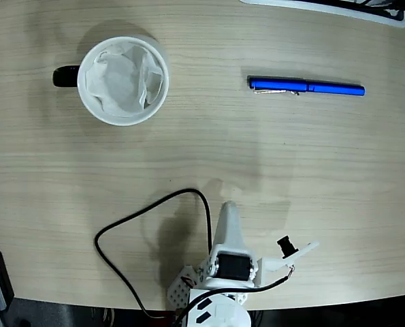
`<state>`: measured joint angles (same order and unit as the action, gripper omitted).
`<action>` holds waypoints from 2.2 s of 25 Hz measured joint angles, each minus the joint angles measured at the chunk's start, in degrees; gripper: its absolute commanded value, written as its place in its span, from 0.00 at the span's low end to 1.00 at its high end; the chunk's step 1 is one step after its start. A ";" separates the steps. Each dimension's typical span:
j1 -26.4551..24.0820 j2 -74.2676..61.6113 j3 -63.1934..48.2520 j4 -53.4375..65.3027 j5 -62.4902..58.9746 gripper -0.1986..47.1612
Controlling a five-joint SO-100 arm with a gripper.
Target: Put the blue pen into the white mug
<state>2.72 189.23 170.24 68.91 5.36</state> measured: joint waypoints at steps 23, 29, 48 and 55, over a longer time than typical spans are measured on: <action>5.98 -11.43 -3.87 -8.44 -0.79 0.01; 8.00 -31.03 -18.81 -8.79 -3.25 0.01; 16.26 -94.13 -67.32 3.69 -17.84 0.01; 17.23 -113.99 -90.53 11.78 -19.34 0.15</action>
<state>19.95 75.23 79.72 80.68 -13.97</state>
